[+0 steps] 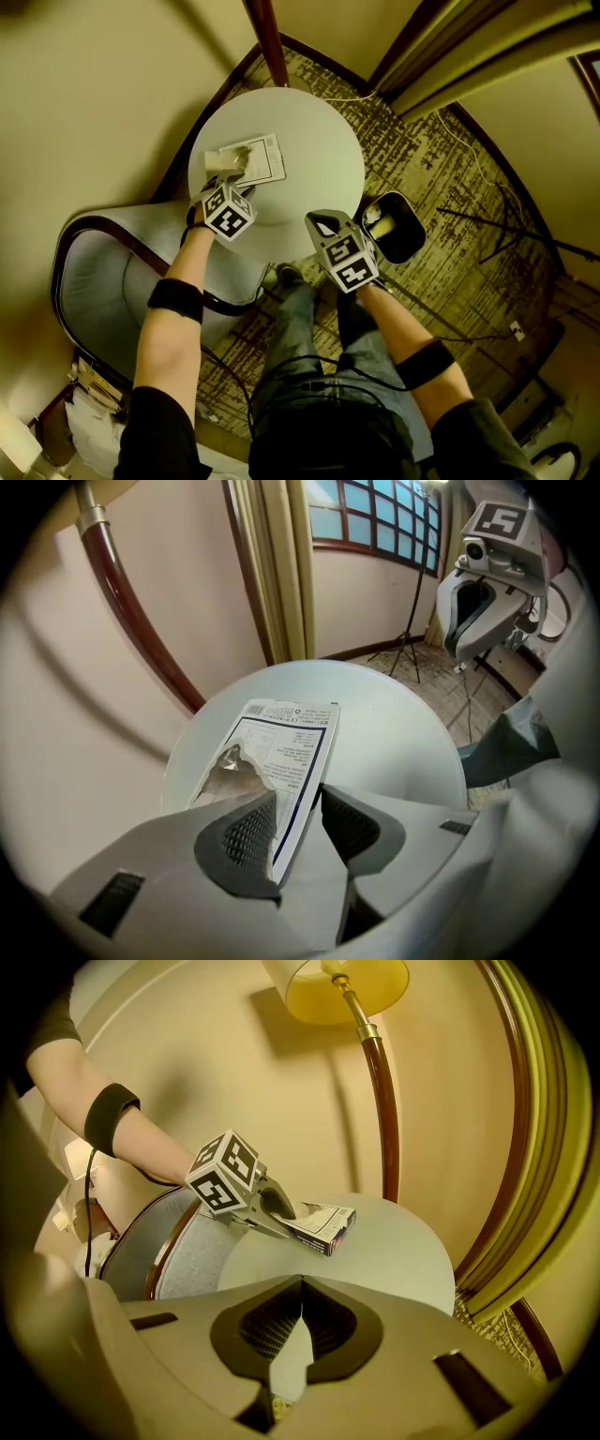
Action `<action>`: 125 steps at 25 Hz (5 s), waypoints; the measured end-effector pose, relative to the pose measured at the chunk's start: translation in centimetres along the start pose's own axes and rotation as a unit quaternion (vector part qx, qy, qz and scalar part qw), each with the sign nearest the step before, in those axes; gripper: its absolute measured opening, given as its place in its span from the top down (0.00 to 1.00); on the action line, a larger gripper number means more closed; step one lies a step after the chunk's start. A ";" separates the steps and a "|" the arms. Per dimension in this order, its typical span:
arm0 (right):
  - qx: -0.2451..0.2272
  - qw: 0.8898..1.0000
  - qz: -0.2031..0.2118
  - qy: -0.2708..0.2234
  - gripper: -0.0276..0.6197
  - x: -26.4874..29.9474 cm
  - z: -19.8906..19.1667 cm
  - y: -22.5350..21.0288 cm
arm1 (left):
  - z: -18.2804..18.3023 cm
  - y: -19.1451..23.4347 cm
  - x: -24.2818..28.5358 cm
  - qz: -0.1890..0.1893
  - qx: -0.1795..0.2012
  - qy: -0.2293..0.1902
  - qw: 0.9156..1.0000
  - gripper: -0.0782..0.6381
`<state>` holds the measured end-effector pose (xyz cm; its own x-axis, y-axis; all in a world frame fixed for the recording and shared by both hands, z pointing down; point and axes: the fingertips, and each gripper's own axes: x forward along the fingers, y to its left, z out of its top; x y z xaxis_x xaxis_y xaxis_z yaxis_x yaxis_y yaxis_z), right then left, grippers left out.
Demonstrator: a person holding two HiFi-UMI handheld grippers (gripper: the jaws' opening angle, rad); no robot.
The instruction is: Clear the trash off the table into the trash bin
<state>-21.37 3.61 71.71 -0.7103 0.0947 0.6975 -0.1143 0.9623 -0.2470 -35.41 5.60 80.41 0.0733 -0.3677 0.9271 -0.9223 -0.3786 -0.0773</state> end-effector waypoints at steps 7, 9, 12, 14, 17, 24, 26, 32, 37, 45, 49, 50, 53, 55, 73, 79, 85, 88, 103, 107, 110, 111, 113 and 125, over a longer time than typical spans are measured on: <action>-0.014 1.000 0.000 -0.004 0.95 -2.2 2.4 0.1 | 2.1 -1.9 -5.1 0.019 -0.095 -0.040 0.994 0.67; -0.019 1.000 -0.001 -0.008 0.95 -3.4 3.6 0.3 | 3.1 -2.2 -7.6 0.030 -0.123 -0.057 0.990 0.67; -0.031 0.999 -0.003 -0.014 0.95 -5.4 5.5 0.5 | 4.5 -2.7 -11.6 0.053 -0.156 -0.085 0.983 0.68; -0.038 0.999 -0.003 -0.017 0.95 -6.6 6.7 0.7 | 5.2 -3.0 -14.1 0.067 -0.180 -0.101 0.976 0.68; -0.049 0.999 0.000 -0.022 0.95 -8.1 8.3 1.0 | 6.0 -3.5 -17.6 0.087 -0.224 -0.126 0.963 0.68; -0.057 0.997 0.006 -0.041 0.95 -11.3 11.1 1.0 | 7.5 -5.3 -24.4 0.135 -0.325 -0.188 0.917 0.68; -0.063 0.997 0.005 -0.044 0.95 -11.7 10.9 1.1 | 7.1 -5.9 -26.1 0.149 -0.355 -0.207 0.899 0.68; -0.067 0.997 0.011 -0.045 0.95 -13.4 11.0 2.4 | 6.6 -7.5 -29.2 0.168 -0.380 -0.228 0.881 0.68; -0.055 0.997 -0.008 -0.057 0.95 -15.1 11.0 1.7 | 8.2 -8.6 -29.3 0.153 -0.358 -0.233 0.891 0.68; 0.023 0.991 -0.102 -0.078 0.95 -21.4 6.8 -4.2 | 16.7 -12.6 -25.0 0.062 -0.269 -0.239 0.931 0.68; 0.076 0.979 -0.165 -0.088 0.95 -25.9 3.0 -7.8 | 21.2 -15.5 -21.8 0.017 -0.203 -0.241 0.949 0.68; 0.093 0.974 -0.183 -0.092 0.95 -27.2 1.8 -8.6 | 22.6 -16.6 -21.1 0.000 -0.185 -0.240 0.953 0.68; 0.138 0.958 -0.231 -0.103 0.95 -31.0 -2.0 -10.6 | 26.8 -20.6 -20.0 -0.052 -0.136 -0.238 0.960 0.68; 0.161 0.948 -0.253 -0.110 0.95 -33.3 -4.0 -11.5 | 28.8 -23.0 -18.9 -0.071 -0.101 -0.237 0.964 0.68; 0.286 0.901 -0.314 -0.093 0.95 -34.9 -20.3 -16.4 | 33.4 -35.7 -5.8 -0.177 0.073 -0.159 0.969 0.68; 0.322 0.890 -0.313 -0.080 0.95 -30.3 -27.8 -19.2 | 31.6 -38.3 2.7 -0.204 0.091 -0.117 0.968 0.68; 0.350 0.883 -0.304 -0.068 0.95 -24.3 -35.2 -21.2 | 28.1 -40.6 12.1 -0.223 0.112 -0.080 0.965 0.68; 0.362 0.881 -0.298 -0.063 0.95 -21.6 -38.3 -22.1 | 26.6 -41.7 16.2 -0.234 0.115 -0.063 0.963 0.68; 0.380 0.879 -0.284 -0.045 0.95 -11.7 -47.8 -26.8 | 21.0 -44.4 31.4 -0.256 0.137 0.001 0.957 0.68; 0.385 0.878 -0.282 -0.043 0.95 -10.9 -48.7 -27.5 | 19.8 -45.2 32.9 -0.263 0.153 0.020 0.953 0.68; 0.392 0.875 -0.281 -0.041 0.95 -10.8 -49.4 -27.4 | 19.5 -45.4 33.4 -0.259 0.152 0.021 0.954 0.67; 0.394 0.874 -0.282 -0.040 0.95 -10.8 -49.6 -27.4 | 19.6 -45.3 33.5 -0.257 0.151 0.020 0.954 0.67; 0.396 0.873 -0.282 -0.038 0.95 -11.0 -49.7 -27.5 | 20.0 -45.3 33.5 -0.258 0.147 0.019 0.955 0.60; 0.382 0.882 -0.275 -0.030 0.95 -16.9 -43.6 -24.4 | 25.1 -44.7 23.1 -0.275 0.103 -0.032 0.955 0.55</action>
<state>23.67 -10.37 95.27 -0.4349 -0.3689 0.8215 -0.8712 0.4032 -0.2801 16.99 -7.29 96.03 0.5546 -0.1146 0.8242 -0.6439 -0.6866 0.3377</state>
